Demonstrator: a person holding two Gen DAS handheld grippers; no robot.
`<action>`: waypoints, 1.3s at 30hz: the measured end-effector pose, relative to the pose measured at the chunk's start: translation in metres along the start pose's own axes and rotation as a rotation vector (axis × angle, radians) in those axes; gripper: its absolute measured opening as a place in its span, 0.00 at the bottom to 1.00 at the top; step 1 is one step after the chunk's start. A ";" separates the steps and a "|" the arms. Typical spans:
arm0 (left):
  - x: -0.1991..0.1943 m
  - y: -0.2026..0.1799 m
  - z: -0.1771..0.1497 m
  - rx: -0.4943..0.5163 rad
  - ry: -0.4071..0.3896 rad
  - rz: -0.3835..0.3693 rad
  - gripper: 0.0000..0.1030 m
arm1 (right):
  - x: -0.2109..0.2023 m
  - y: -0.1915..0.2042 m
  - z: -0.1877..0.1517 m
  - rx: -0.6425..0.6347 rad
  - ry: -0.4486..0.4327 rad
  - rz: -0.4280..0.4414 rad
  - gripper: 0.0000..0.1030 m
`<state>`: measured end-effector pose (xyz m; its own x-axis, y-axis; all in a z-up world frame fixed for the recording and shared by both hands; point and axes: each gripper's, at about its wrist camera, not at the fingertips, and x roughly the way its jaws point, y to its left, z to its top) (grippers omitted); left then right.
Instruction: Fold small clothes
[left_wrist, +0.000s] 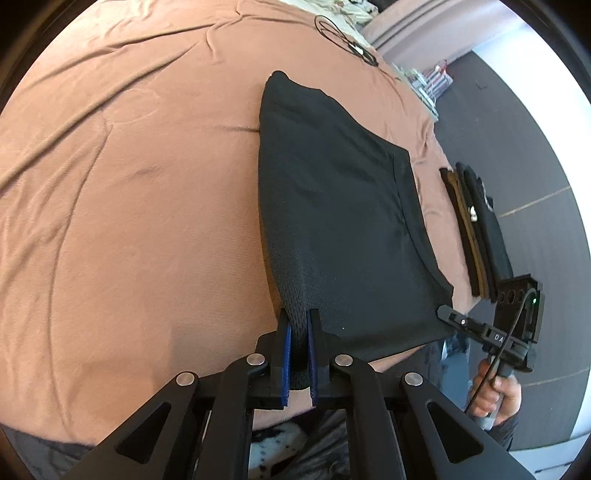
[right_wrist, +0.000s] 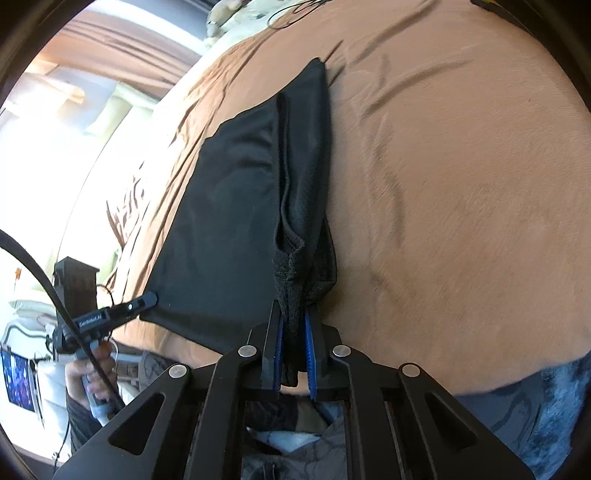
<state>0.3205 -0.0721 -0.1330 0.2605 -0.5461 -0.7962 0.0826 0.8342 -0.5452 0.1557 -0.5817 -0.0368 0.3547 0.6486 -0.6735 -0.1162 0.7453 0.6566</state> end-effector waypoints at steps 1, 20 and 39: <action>-0.002 0.000 -0.003 0.007 0.007 0.001 0.07 | 0.001 0.001 -0.002 -0.010 0.009 0.005 0.07; 0.002 0.020 0.022 -0.017 0.001 0.028 0.53 | -0.004 -0.007 0.039 -0.045 -0.047 0.001 0.63; 0.047 0.032 0.106 -0.097 -0.004 -0.049 0.46 | 0.056 -0.029 0.106 -0.012 0.004 0.102 0.63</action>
<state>0.4371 -0.0629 -0.1597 0.2620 -0.5857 -0.7670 0.0014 0.7950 -0.6066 0.2775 -0.5829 -0.0576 0.3369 0.7215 -0.6050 -0.1628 0.6775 0.7173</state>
